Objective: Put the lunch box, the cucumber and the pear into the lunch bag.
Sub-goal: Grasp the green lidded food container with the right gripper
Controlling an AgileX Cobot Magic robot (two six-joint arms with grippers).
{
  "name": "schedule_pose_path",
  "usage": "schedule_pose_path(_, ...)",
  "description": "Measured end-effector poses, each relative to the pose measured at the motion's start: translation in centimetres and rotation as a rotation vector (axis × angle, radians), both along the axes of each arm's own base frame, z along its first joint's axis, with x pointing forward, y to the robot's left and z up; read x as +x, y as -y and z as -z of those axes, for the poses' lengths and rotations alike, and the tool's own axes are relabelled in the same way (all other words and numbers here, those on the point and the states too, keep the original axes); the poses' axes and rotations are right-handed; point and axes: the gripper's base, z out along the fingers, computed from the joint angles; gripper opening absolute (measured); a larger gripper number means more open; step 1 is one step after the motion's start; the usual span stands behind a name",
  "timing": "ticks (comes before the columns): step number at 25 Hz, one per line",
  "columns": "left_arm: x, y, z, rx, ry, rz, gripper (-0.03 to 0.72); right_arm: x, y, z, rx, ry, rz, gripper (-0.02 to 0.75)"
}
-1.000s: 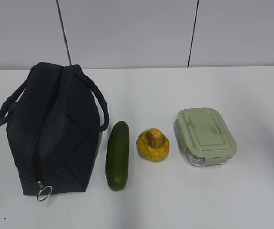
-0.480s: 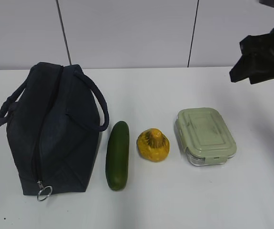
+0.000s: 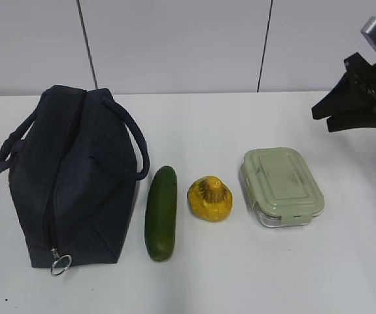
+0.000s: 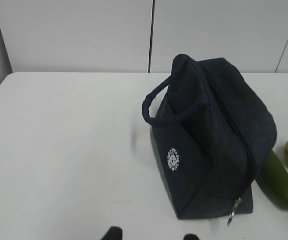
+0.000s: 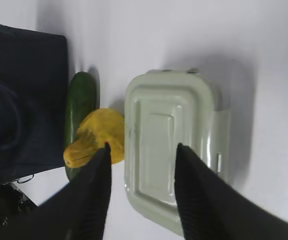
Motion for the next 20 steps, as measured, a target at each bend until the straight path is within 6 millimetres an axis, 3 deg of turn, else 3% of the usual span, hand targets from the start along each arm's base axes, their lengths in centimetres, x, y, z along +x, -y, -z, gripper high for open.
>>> schedule_pose_path(3,0.0,0.0,0.0,0.0,0.0,0.0,0.236,0.4,1.0,1.7,0.006,-0.014,-0.008,0.319)
schedule_pose_path(9,0.0,0.0,0.0,0.0,0.0,0.0,0.236,0.2,1.3,2.3,-0.031,-0.023,-0.045,0.31)
schedule_pose_path(14,0.0,0.0,0.0,0.0,0.0,0.0,0.236,-1.0,1.7,3.9,-0.119,-0.103,-0.097,0.309)
schedule_pose_path(20,0.0,0.0,0.0,0.0,0.0,0.0,0.236,-2.3,1.0,5.7,-0.071,-0.115,-0.146,0.308)
